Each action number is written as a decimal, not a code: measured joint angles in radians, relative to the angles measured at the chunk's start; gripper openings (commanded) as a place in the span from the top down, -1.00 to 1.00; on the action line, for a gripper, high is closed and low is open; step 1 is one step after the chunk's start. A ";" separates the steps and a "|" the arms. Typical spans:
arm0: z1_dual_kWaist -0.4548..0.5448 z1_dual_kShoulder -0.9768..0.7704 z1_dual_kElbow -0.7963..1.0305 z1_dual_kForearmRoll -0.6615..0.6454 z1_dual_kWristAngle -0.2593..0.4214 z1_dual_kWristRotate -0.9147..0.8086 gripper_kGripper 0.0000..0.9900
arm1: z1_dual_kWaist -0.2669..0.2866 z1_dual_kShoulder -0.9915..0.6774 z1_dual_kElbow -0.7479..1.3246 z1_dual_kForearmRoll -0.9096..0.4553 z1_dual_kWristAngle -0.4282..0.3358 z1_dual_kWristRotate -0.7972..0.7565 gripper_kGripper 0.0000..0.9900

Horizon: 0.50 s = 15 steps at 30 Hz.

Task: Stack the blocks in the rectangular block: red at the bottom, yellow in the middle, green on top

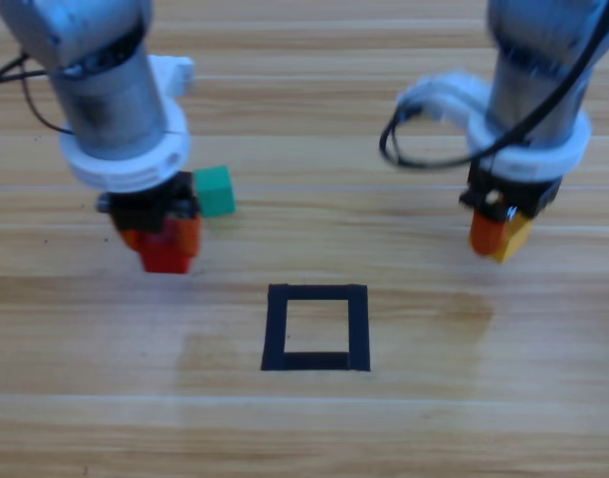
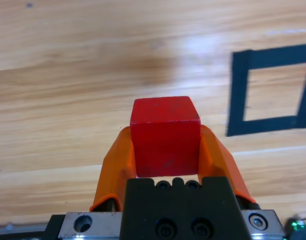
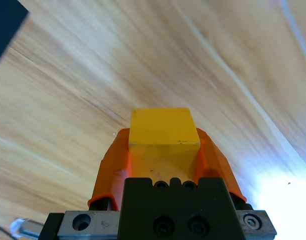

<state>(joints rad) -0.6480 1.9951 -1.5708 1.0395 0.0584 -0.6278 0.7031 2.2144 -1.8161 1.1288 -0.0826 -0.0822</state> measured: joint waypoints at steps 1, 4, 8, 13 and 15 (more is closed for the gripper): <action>-0.022 0.014 -0.024 0.015 -0.002 -0.014 1.00 | -0.001 -0.031 0.000 0.000 0.007 0.015 0.94; -0.094 0.083 -0.100 0.070 -0.017 -0.066 1.00 | -0.004 -0.088 0.001 0.000 0.055 0.049 0.94; -0.170 0.175 -0.160 0.075 -0.064 -0.112 1.00 | -0.008 -0.093 0.025 0.000 0.077 0.051 0.94; -0.222 0.234 -0.230 0.075 -0.088 -0.160 1.00 | -0.056 -0.093 0.068 -0.021 0.239 0.129 0.94; -0.238 0.249 -0.250 0.075 -0.093 -0.192 1.00 | -0.089 -0.091 0.068 -0.022 0.292 0.159 0.94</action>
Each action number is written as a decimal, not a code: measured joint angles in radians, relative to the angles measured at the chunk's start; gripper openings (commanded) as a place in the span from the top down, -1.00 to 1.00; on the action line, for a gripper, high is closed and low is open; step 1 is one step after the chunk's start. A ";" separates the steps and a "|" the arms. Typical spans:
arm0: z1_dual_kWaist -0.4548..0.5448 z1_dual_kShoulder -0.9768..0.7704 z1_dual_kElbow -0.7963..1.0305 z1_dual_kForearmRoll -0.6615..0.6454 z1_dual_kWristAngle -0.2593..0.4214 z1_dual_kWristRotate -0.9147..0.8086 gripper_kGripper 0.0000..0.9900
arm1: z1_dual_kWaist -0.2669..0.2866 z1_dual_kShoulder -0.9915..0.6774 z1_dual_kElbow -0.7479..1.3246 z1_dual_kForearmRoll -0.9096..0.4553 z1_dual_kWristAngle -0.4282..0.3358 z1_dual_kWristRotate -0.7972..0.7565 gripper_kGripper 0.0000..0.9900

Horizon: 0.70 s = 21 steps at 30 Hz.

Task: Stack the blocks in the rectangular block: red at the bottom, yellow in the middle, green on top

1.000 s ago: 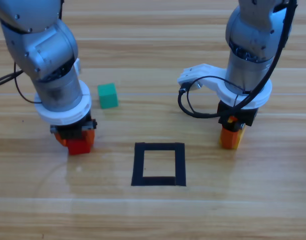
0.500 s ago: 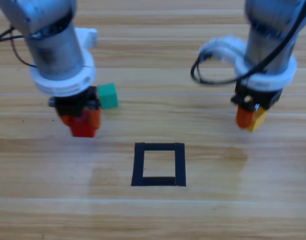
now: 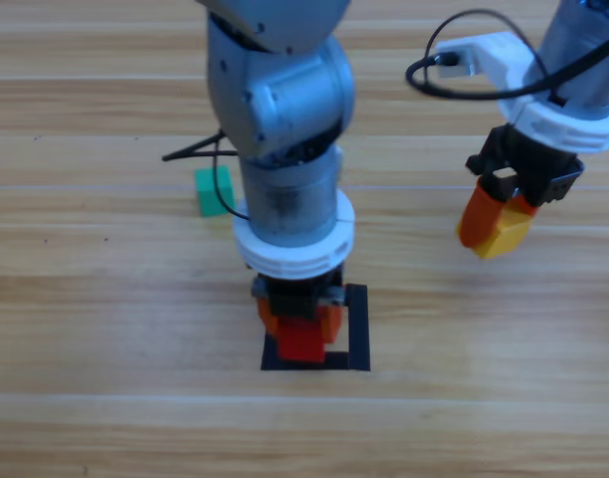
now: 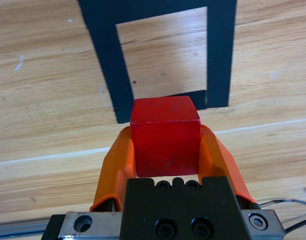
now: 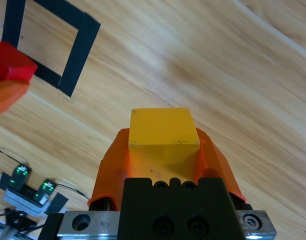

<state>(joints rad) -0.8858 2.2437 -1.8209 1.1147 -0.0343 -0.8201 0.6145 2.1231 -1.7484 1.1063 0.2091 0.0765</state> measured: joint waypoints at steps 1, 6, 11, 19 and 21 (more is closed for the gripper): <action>-0.004 0.004 -0.008 0.000 -0.001 -0.008 1.00 | -0.016 0.003 0.002 -0.003 0.007 0.010 0.94; -0.013 0.031 -0.054 0.000 -0.005 -0.044 1.00 | -0.070 0.004 0.073 -0.056 -0.017 0.027 0.94; -0.014 0.048 -0.058 -0.001 -0.008 -0.055 1.00 | -0.080 0.003 0.094 -0.082 -0.038 0.028 0.94; -0.015 0.048 -0.042 -0.057 -0.006 -0.092 1.00 | -0.093 -0.073 0.345 -0.356 -0.060 0.033 0.93; -0.016 0.048 -0.019 -0.082 -0.004 -0.095 1.00 | -0.095 -0.132 0.405 -0.413 -0.072 0.032 0.94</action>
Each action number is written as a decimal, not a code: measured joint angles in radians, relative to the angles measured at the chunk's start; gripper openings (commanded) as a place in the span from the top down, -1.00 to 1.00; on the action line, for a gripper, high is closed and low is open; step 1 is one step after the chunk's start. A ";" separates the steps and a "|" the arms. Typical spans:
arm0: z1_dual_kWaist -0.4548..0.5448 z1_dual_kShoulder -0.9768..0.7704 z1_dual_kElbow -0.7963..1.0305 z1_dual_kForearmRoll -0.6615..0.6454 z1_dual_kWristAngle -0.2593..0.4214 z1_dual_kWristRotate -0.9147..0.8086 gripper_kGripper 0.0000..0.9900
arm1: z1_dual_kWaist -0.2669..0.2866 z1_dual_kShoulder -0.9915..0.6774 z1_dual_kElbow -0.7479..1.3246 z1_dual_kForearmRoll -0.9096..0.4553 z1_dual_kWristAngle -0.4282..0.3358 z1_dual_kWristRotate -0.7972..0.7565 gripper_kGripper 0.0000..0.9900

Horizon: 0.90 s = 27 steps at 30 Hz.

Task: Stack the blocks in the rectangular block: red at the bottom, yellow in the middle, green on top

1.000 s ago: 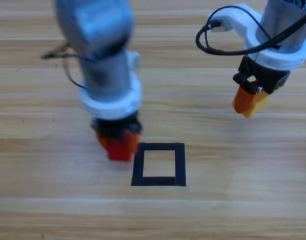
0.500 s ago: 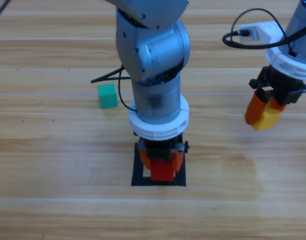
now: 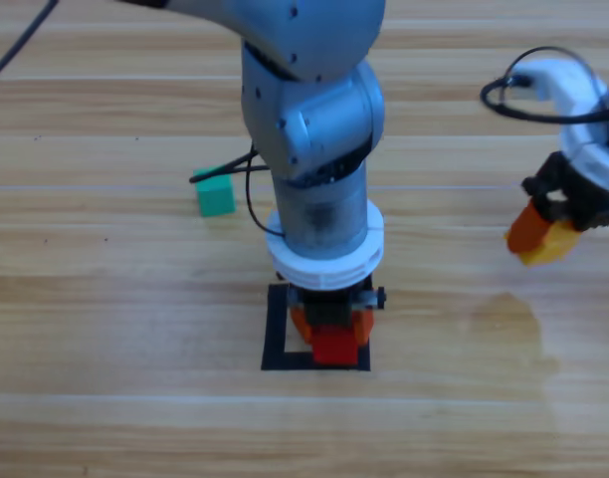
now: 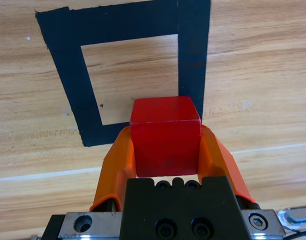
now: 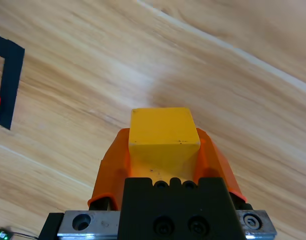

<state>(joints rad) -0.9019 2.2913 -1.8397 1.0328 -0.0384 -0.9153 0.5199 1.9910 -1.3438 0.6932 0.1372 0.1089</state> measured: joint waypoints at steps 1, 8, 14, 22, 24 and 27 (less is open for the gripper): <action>0.000 0.000 0.011 -0.008 0.002 -0.002 1.00 | 0.000 -0.021 0.013 -0.015 -0.004 0.000 0.94; -0.001 -0.018 0.065 -0.062 0.030 -0.027 1.00 | -0.001 -0.062 0.031 -0.024 -0.021 0.109 0.94; -0.001 -0.026 0.080 -0.062 0.061 -0.031 1.00 | -0.001 -0.058 0.034 -0.024 -0.021 0.146 0.93; -0.001 -0.026 0.080 -0.062 0.067 -0.031 1.00 | 0.002 -0.046 -0.019 -0.017 -0.024 0.189 0.93; -0.001 -0.026 0.078 -0.062 0.068 -0.031 1.00 | 0.004 -0.042 -0.024 -0.016 -0.025 0.190 0.93; -0.001 -0.026 0.066 -0.062 0.087 -0.031 1.00 | 0.013 -0.034 -0.026 -0.016 -0.027 0.193 0.93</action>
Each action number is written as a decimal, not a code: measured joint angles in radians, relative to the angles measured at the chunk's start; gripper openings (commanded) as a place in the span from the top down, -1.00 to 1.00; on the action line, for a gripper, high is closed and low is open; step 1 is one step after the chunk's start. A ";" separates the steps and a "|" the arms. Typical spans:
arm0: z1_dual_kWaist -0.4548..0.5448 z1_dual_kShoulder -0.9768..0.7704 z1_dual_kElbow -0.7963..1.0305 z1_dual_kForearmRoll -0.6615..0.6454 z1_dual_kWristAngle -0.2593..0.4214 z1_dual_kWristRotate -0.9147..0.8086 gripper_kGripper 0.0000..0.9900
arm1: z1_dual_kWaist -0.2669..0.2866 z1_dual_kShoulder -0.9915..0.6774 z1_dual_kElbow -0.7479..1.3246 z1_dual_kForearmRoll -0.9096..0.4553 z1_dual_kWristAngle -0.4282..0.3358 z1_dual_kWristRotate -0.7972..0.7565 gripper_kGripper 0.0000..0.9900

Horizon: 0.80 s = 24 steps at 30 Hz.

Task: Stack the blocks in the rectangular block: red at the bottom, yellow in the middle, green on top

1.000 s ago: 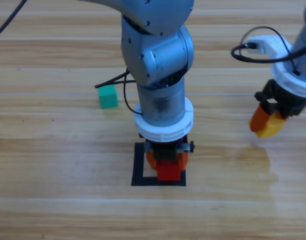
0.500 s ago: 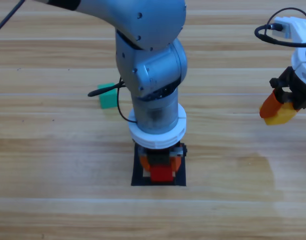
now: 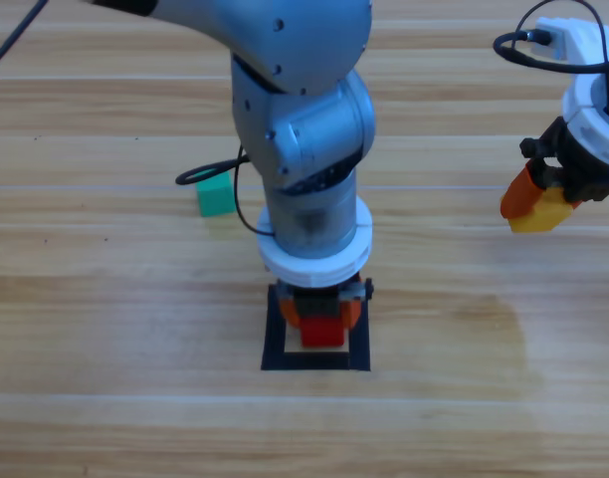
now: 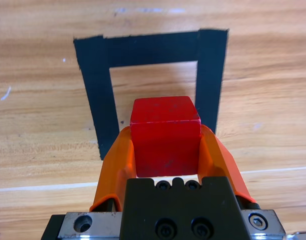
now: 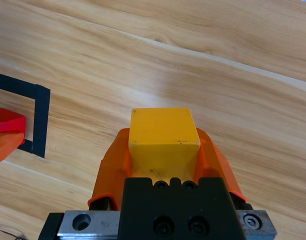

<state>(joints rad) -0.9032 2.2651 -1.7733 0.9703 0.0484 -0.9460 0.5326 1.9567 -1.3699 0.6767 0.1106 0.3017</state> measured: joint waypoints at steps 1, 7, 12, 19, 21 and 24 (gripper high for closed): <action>0.000 0.000 -0.009 0.000 0.004 0.000 1.00 | 0.004 0.002 0.000 0.000 -0.007 0.001 0.93; 0.000 0.000 -0.031 0.000 0.008 0.000 1.00 | 0.035 0.002 -0.001 0.000 -0.031 0.010 0.93; 0.000 0.000 -0.030 0.000 0.008 0.000 1.00 | 0.041 0.002 -0.002 0.000 -0.031 0.013 0.93; 0.000 0.000 -0.021 0.000 0.008 0.001 1.00 | 0.057 0.002 -0.002 0.000 -0.031 0.029 0.93; 0.000 0.000 -0.018 0.000 0.008 0.002 1.00 | 0.064 0.002 -0.004 0.000 -0.031 0.032 0.93; 0.000 0.000 -0.015 0.000 0.008 0.002 1.00 | 0.072 0.002 -0.008 0.000 -0.031 0.033 0.93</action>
<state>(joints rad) -0.9032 2.2651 -1.7881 0.9704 0.0568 -0.9435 0.6050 1.9588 -1.3776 0.6767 0.0794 0.3348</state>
